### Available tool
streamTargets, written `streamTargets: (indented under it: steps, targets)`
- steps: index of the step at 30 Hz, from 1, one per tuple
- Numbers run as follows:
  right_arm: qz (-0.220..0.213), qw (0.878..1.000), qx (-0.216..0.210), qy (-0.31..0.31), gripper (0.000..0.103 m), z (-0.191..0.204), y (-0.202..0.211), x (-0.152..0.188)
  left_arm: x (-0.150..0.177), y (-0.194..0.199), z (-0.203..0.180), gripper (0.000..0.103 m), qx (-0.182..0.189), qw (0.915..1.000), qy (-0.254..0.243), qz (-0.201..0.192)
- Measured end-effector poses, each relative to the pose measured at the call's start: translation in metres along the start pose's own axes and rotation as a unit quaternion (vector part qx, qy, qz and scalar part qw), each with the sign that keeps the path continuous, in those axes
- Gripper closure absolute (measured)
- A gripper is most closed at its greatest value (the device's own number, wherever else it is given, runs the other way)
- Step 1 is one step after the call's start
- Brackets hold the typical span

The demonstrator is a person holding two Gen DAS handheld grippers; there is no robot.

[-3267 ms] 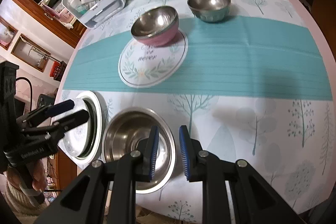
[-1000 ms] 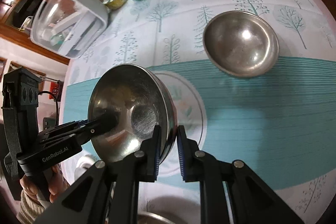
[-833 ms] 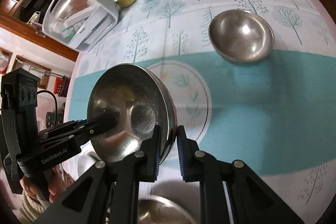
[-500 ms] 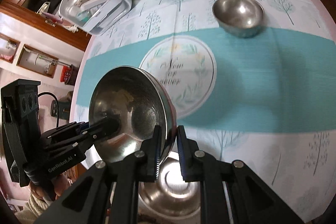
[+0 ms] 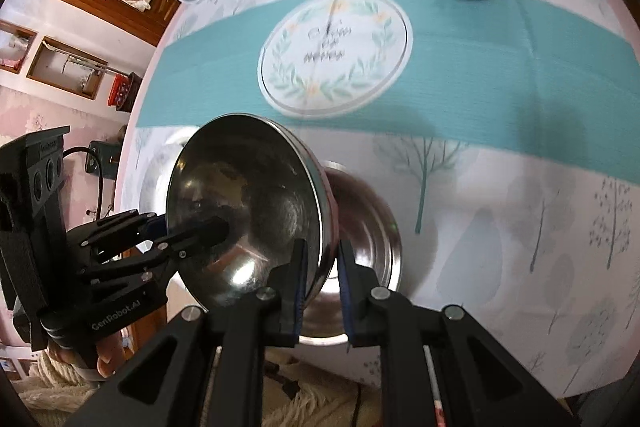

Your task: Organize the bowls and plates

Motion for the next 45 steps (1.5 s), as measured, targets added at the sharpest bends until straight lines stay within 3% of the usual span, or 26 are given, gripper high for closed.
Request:
streamTargets:
  steps: [7,11,28,36,45]
  targets:
    - [0.022,1.000,0.010,-0.007,0.088,-0.003,-0.018,0.011,0.007,-0.014,0.002,0.078,0.000,0.9998,0.010,0.014]
    - [0.030,0.999,0.016,-0.004,0.088,-0.001,-0.027,0.012,0.007,-0.019,0.001,0.069,-0.005,0.9998,0.008,0.020]
    - [0.033,0.999,0.039,-0.019,0.088,-0.010,-0.037,0.011,0.004,-0.028,-0.005,0.066,-0.007,0.9991,-0.010,0.039]
    - [0.024,0.997,0.067,-0.026,0.086,-0.014,-0.038,0.012,0.005,-0.019,-0.010,0.036,-0.010,0.9996,-0.020,0.018]
    - [-0.003,0.997,0.077,-0.020,0.079,-0.012,-0.024,0.014,0.007,-0.013,-0.011,0.035,-0.006,0.9998,-0.019,0.004]
Point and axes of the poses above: each gripper's, at about its wrist camera, not at the fingertips, and y roughly against the way its jaws point, z to its left, x to its underside, the point moved 2 cm from there along -y, roughly the way its jaws point, and after that the axes turned 10 degrees about z, right-handed, at the moved point
